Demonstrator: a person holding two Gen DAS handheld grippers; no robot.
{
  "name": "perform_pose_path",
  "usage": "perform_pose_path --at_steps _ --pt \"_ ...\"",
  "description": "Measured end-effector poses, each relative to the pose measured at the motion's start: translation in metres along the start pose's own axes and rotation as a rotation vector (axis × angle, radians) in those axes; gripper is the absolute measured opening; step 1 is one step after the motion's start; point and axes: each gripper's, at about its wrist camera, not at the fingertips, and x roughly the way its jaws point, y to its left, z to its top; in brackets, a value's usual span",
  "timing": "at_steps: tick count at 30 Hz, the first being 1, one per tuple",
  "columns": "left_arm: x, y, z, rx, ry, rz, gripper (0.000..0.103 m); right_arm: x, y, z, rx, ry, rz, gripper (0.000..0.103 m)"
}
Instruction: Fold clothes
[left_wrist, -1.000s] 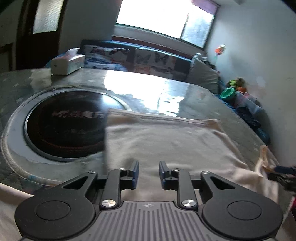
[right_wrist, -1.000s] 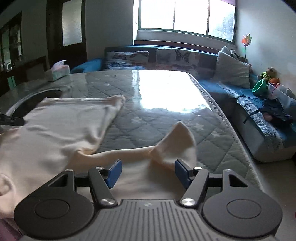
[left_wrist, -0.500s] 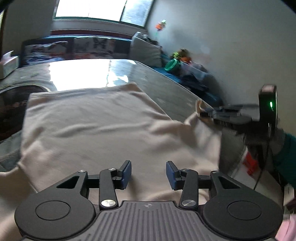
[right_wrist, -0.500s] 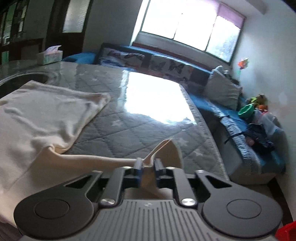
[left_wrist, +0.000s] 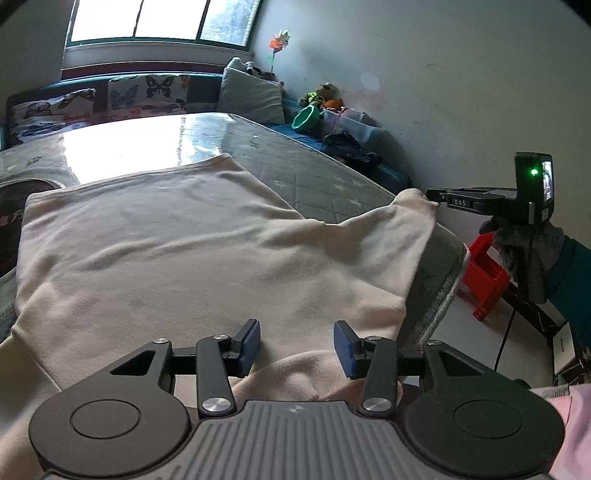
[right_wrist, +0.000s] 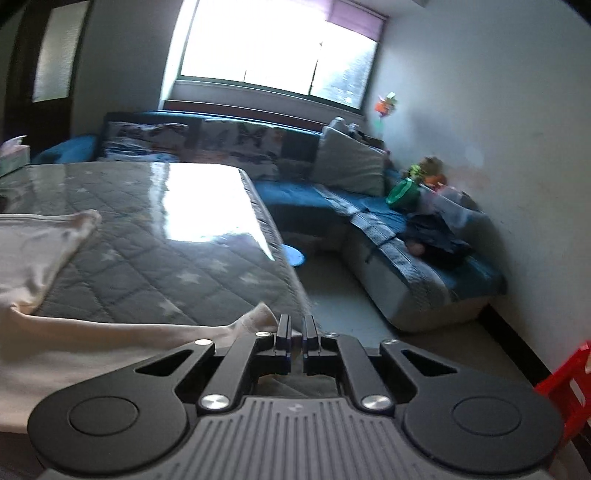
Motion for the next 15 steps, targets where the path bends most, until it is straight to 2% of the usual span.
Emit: perform_pose_path --at_steps 5,9,12,15 --pt "0.000 -0.001 -0.001 0.021 0.006 -0.010 0.049 0.012 -0.011 -0.012 0.030 0.074 -0.044 0.006" --pt "-0.001 -0.003 -0.002 0.029 0.008 -0.014 0.051 0.004 -0.019 -0.011 0.079 0.055 -0.058 0.008" --pt "0.000 -0.004 -0.001 0.035 0.010 -0.014 0.052 -0.004 -0.013 -0.003 0.082 0.017 0.024 0.016" --pt "-0.001 -0.005 -0.002 0.034 0.010 -0.011 0.053 -0.004 0.004 0.001 0.056 0.011 0.150 0.028"
